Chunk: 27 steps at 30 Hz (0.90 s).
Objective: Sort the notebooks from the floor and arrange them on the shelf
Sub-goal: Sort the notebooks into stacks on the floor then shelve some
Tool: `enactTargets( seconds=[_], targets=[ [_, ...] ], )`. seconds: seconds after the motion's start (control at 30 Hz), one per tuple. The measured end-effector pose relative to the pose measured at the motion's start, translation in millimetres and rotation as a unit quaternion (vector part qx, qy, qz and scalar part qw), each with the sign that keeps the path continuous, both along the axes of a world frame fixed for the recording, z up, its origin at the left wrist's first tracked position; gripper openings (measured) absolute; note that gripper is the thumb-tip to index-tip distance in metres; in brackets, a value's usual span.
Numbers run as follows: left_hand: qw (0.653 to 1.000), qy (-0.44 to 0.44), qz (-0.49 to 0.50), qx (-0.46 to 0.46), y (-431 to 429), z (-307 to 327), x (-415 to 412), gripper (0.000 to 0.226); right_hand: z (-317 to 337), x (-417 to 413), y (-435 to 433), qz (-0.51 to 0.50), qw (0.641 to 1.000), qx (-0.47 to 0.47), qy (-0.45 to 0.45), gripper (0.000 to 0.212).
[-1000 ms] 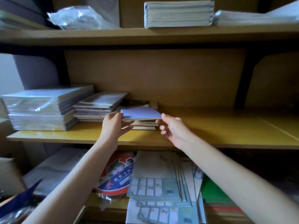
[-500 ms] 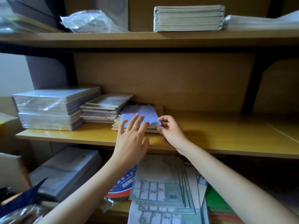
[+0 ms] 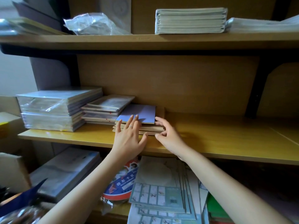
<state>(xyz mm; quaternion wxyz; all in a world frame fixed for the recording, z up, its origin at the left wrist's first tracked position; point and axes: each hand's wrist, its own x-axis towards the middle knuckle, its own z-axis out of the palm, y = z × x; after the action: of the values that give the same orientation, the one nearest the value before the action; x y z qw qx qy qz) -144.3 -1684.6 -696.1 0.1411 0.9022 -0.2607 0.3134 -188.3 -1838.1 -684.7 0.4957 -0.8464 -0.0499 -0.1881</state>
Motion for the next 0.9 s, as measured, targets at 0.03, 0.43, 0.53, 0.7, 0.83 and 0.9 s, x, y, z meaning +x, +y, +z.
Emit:
enactTargets(
  seconds=[0.03,0.43,0.53,0.7,0.83,0.9],
  targets=[
    [1.0,0.017,0.007,0.004,-1.7,1.1,0.9,0.085,-0.6,0.5,0.4,-0.003,1.0,-0.006,-0.001,0.055],
    [0.988,0.133,0.07,0.037,-22.7,11.5,7.9,0.072,-3.1,-4.0,-2.6,-0.013,1.0,-0.015,-0.017,0.039],
    [0.986,0.147,0.071,0.034,-21.9,9.9,7.6,0.075,-3.8,-3.4,-3.1,-0.006,1.0,-0.004,-0.024,0.034],
    [0.986,0.147,0.073,0.034,-23.3,9.4,11.0,0.074,-3.3,-3.7,-3.6,-0.01,1.0,-0.008,-0.027,0.03],
    [0.988,0.135,0.067,0.02,-23.4,7.3,13.4,0.07,-7.0,-11.1,-0.9,-0.037,0.995,0.027,-0.085,0.029],
    [0.995,0.083,0.057,-0.007,-23.0,4.2,10.6,0.066,-14.8,-26.5,4.9,-0.07,0.983,0.036,-0.166,0.027]
  ],
)
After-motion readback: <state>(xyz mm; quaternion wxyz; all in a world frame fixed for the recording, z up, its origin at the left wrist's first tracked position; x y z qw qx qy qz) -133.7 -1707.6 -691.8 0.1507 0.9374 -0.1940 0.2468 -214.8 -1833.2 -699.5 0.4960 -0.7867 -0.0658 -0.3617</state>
